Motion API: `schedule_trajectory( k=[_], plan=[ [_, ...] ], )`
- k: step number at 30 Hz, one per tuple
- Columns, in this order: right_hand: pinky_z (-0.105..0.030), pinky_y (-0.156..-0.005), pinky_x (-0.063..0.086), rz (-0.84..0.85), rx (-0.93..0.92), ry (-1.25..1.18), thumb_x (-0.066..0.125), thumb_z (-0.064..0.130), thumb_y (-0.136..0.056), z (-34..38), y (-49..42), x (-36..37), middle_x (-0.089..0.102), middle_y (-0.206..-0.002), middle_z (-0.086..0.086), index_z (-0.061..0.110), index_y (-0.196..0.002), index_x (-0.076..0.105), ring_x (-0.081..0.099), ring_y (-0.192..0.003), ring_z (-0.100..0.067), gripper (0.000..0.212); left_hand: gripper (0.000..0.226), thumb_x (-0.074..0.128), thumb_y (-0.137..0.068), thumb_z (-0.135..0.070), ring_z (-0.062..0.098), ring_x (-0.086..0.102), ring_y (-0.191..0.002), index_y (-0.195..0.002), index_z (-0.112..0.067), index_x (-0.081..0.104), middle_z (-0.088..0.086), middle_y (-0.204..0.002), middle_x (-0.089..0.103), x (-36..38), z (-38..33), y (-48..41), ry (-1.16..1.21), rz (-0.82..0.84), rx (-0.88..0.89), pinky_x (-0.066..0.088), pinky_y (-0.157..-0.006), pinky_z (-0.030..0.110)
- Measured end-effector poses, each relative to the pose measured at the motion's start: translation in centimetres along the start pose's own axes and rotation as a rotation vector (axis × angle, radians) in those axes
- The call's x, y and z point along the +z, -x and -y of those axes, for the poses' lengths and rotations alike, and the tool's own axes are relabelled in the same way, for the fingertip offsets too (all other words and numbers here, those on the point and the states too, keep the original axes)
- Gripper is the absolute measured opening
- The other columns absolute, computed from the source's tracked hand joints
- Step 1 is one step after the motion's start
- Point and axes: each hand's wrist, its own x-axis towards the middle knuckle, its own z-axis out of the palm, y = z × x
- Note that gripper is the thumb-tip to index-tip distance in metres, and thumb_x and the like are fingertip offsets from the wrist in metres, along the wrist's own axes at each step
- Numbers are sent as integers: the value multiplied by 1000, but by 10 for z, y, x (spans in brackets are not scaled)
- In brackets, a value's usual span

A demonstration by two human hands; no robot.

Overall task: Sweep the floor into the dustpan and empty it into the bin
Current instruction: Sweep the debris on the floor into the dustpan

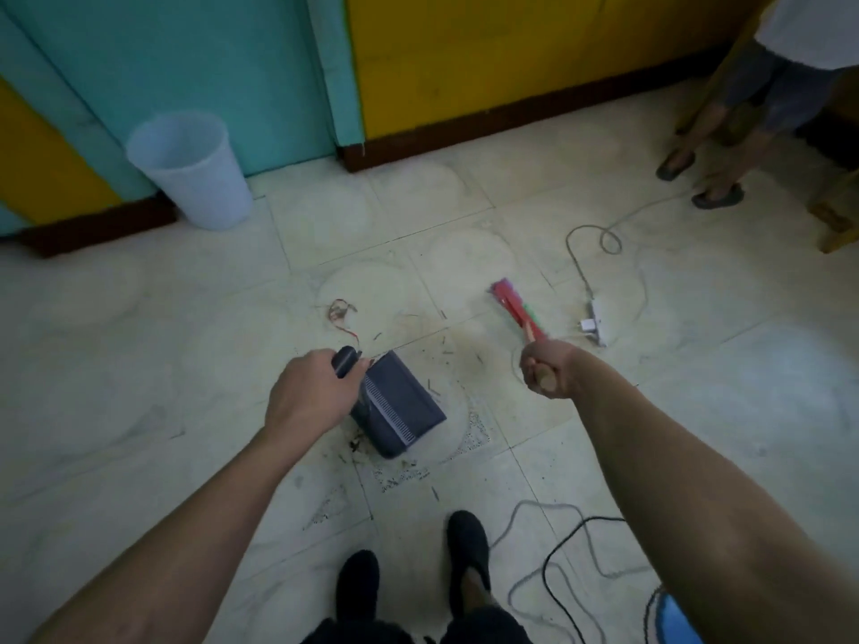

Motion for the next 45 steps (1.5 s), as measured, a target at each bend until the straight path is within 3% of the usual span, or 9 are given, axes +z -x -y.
schedule_trajectory(
  k=[6,11,15,18,20,23,30,34,45],
  plan=[
    [-11,-34,32,132,89,362,33,-5,-87,11,-43,7,39,-34,1,4,-75,41,33,-25,-6,18,39,55,-93,-46,15,53,-55,-64,-21,49,1,-60,56,24,-23,10,-63,-44,-91,33,-47,25],
    [-17,-37,38,271,141,543,38,-4,-86,3,-33,19,44,-59,-2,6,-76,44,41,-45,-9,15,37,56,-93,-44,15,53,-55,-71,-15,56,4,-61,57,21,-42,9,-102,-73,-156,33,-48,26],
    [-15,-37,36,321,176,483,39,-2,-84,18,-21,21,45,-49,1,10,-75,44,44,-38,-8,16,41,56,-92,-46,19,55,-57,-71,-12,58,6,-61,59,17,-42,8,-99,-116,-195,34,-49,26],
    [-5,-41,23,388,213,381,37,4,-87,45,-10,12,46,-38,5,14,-68,44,45,-30,-6,22,41,55,-93,-46,21,55,-59,-73,-11,59,6,-63,59,16,-41,9,-76,-130,-218,35,-50,27],
    [-5,-34,27,411,233,226,35,3,-89,61,-1,3,44,-37,4,10,-67,45,43,-27,-6,26,41,54,-93,-46,20,54,-59,-72,-11,58,5,-64,59,15,-42,9,-59,-127,-222,35,-51,27],
    [-13,-25,35,407,240,166,34,3,-93,83,8,-10,43,-36,2,4,-66,48,42,-24,-6,31,40,53,-93,-47,18,53,-58,-73,-12,59,4,-63,58,14,-41,9,-39,-125,-237,34,-50,26],
    [-11,-27,28,254,91,501,35,4,-91,122,-1,10,42,-36,4,10,-65,43,37,-26,-4,28,41,55,-93,-47,22,54,-60,-68,-15,54,4,-63,57,7,-24,3,38,-180,-312,33,-51,27],
    [-10,-27,31,205,-2,517,36,2,-91,129,-30,28,44,-34,2,9,-73,42,40,-24,-5,20,41,55,-93,-46,21,54,-59,-64,-17,50,3,-61,56,8,-16,1,74,-190,-334,34,-51,27],
    [-23,-40,39,130,53,848,50,15,-98,29,-108,32,47,-42,-4,-4,-91,46,43,-38,-16,21,40,56,-92,-46,17,54,-55,-65,-16,51,3,-59,56,25,26,23,167,-247,-465,37,-50,26]
  ],
)
